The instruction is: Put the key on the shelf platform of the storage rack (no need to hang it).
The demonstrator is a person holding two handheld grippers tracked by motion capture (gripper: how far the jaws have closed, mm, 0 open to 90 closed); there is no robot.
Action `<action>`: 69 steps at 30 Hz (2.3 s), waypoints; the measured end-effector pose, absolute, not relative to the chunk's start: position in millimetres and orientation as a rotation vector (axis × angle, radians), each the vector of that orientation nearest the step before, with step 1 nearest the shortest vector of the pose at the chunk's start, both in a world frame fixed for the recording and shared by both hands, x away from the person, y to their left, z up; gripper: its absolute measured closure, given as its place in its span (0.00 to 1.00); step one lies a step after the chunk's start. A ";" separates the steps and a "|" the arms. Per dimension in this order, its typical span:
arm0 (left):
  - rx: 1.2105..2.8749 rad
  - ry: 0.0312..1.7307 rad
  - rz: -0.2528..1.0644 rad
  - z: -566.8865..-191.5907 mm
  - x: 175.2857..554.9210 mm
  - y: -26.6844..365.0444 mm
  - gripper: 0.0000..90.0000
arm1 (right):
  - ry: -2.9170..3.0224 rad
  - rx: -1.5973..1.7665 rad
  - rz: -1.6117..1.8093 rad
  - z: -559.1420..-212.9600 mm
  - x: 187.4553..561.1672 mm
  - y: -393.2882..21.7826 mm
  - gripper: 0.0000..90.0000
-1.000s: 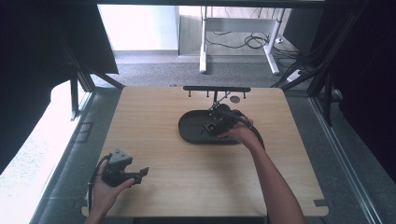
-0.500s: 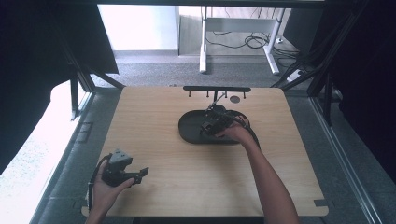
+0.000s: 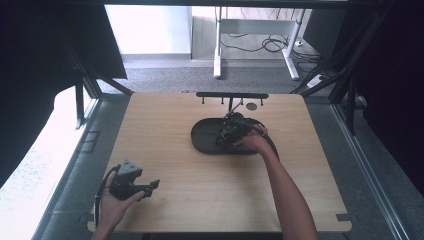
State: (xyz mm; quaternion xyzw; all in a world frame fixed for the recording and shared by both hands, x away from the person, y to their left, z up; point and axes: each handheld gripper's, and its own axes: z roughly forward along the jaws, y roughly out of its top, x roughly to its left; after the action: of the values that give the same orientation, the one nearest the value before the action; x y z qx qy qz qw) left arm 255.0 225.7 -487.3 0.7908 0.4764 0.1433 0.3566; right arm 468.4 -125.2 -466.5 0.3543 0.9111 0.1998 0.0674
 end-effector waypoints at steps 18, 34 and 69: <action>2.045 1.232 0.369 -488.4 255.8 226.5 0.25 | 2.704 1.083 0.500 -497.9 479.0 -134.3 0.55; 2.047 1.232 0.371 -489.0 255.9 225.8 0.25 | 2.686 1.099 0.464 -506.8 476.1 -136.0 0.43; 2.073 1.220 0.378 -490.4 255.1 217.3 0.25 | 2.578 1.000 0.827 -464.6 368.2 -180.1 0.44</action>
State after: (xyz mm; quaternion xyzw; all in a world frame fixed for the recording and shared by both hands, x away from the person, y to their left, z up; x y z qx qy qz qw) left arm 255.1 217.3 -490.4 0.7987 0.4702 0.1458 0.3461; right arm 368.2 -180.1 -464.6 0.3437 0.8859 0.2843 0.1274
